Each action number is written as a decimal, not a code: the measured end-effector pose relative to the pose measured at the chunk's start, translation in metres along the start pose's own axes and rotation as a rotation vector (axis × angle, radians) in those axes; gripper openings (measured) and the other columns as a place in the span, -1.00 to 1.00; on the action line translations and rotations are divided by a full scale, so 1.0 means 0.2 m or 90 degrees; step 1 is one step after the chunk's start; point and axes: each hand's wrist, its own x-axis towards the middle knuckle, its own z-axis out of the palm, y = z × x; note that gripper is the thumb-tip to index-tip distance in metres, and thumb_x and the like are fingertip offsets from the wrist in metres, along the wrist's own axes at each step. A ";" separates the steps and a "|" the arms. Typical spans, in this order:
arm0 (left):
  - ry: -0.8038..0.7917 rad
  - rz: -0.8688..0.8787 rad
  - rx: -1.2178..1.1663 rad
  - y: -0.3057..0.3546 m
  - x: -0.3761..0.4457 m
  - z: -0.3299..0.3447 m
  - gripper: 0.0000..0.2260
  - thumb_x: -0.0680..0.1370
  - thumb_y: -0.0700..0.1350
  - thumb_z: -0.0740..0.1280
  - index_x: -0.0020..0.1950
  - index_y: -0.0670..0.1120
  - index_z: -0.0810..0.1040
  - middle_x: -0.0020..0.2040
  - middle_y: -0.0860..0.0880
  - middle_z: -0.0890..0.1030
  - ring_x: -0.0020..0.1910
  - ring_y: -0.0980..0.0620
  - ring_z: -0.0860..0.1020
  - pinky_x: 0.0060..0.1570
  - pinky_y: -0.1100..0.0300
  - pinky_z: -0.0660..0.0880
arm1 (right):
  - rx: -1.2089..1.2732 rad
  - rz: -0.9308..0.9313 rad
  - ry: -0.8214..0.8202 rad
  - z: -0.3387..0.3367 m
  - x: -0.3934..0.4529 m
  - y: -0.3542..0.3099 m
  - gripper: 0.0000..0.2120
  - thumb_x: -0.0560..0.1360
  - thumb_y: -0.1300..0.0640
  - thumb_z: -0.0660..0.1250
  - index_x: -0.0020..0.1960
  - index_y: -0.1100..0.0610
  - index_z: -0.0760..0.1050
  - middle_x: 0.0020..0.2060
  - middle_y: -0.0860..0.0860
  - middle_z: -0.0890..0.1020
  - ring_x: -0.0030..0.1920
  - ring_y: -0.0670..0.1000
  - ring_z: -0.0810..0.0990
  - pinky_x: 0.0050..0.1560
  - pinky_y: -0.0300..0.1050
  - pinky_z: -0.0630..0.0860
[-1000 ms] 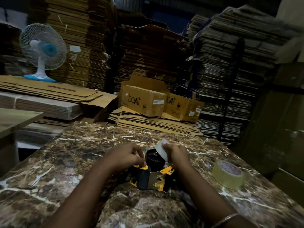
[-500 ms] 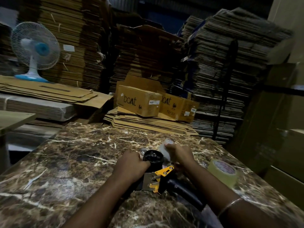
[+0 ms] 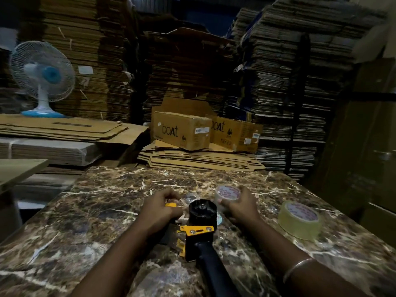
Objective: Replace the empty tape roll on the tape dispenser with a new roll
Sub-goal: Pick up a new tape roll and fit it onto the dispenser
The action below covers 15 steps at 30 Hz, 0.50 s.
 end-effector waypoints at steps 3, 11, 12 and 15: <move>0.015 0.013 0.008 -0.02 0.02 0.00 -0.71 0.19 -0.20 0.42 -0.14 0.06 0.64 -0.04 -0.02 0.68 -0.34 -0.04 0.59 -0.30 0.10 0.51 | 0.023 -0.004 -0.013 0.01 0.00 0.02 -0.27 0.28 0.04 0.63 0.32 0.05 0.33 0.10 0.08 0.56 0.02 0.17 0.66 -0.08 0.22 0.69; 0.017 0.026 0.006 -0.01 0.00 -0.03 -0.87 0.42 -0.19 0.44 -0.09 0.01 0.66 0.00 -0.02 0.67 0.01 -0.07 0.64 0.02 -0.16 0.63 | -0.048 -0.062 -0.027 -0.01 -0.02 0.05 -0.10 0.35 -0.08 0.55 0.56 -0.03 0.18 0.45 0.08 0.24 0.34 0.23 0.43 0.23 0.23 0.58; 0.038 0.026 0.003 0.01 0.00 -0.03 -0.90 0.40 -0.09 0.43 -0.11 0.02 0.67 -0.04 -0.01 0.69 0.00 -0.06 0.64 0.03 -0.18 0.62 | -0.052 -0.073 -0.011 -0.02 -0.03 0.05 -0.13 0.39 -0.05 0.54 0.56 -0.02 0.18 0.47 0.09 0.22 0.37 0.24 0.40 0.27 0.22 0.55; 0.117 0.060 0.049 0.05 -0.02 -0.02 -0.82 0.37 0.04 0.37 -0.10 0.02 0.67 -0.07 0.00 0.69 -0.06 0.00 0.62 -0.01 -0.13 0.61 | -0.067 -0.114 0.047 -0.05 -0.08 0.06 -0.29 0.47 0.06 0.47 0.53 0.05 0.25 0.42 0.12 0.32 0.33 0.18 0.44 0.18 0.10 0.57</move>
